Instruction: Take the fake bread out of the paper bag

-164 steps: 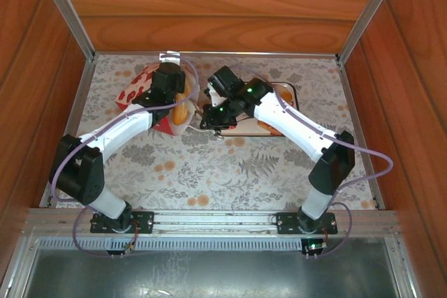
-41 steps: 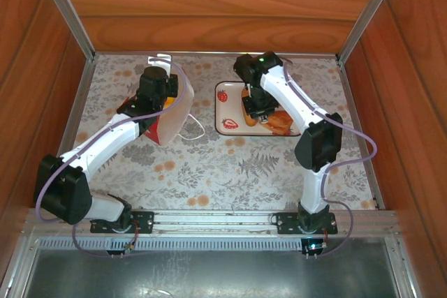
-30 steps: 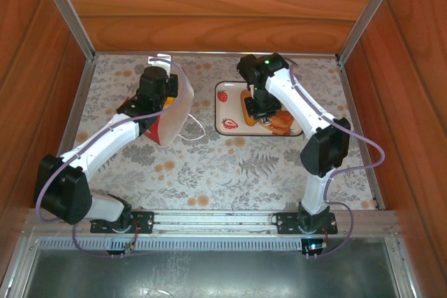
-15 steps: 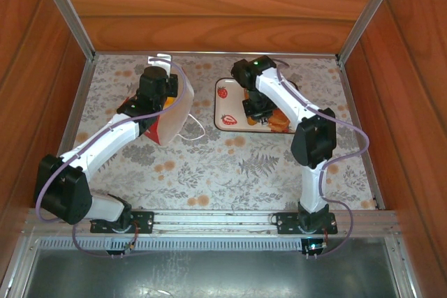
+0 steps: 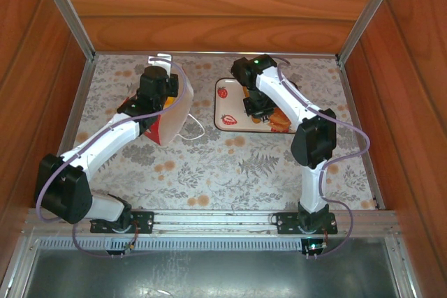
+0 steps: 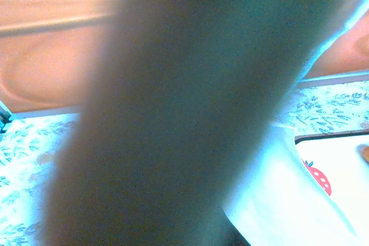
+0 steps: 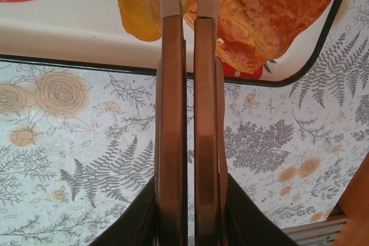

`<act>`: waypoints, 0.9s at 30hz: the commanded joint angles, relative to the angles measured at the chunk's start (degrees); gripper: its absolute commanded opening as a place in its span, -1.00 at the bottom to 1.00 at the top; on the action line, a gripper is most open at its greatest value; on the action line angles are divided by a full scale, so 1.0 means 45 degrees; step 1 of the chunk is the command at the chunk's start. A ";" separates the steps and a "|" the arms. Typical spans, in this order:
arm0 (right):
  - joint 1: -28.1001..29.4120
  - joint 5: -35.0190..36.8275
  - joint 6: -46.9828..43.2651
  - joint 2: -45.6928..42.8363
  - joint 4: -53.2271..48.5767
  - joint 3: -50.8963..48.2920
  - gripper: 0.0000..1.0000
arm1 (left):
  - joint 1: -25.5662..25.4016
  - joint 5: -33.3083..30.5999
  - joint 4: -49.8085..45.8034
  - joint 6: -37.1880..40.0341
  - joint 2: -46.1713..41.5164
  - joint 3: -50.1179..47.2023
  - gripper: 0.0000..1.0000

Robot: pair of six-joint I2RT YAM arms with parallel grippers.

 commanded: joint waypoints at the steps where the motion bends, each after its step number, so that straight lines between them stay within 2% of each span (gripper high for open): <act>1: 0.0181 0.0326 0.0252 0.0179 -0.0419 0.0481 -0.57 | 0.0107 0.0167 0.0105 -0.0160 0.0179 0.0464 -1.00; 11: 0.0361 0.0086 0.0330 -0.0021 -0.0778 0.0245 -0.28 | 0.0097 0.0322 0.0110 -0.0253 0.0121 0.0407 -1.00; 27: 0.0443 -0.1151 0.0184 -0.1553 -0.0376 0.0030 -0.25 | 0.0105 0.0472 0.0105 -0.0356 -0.0058 0.0421 -1.00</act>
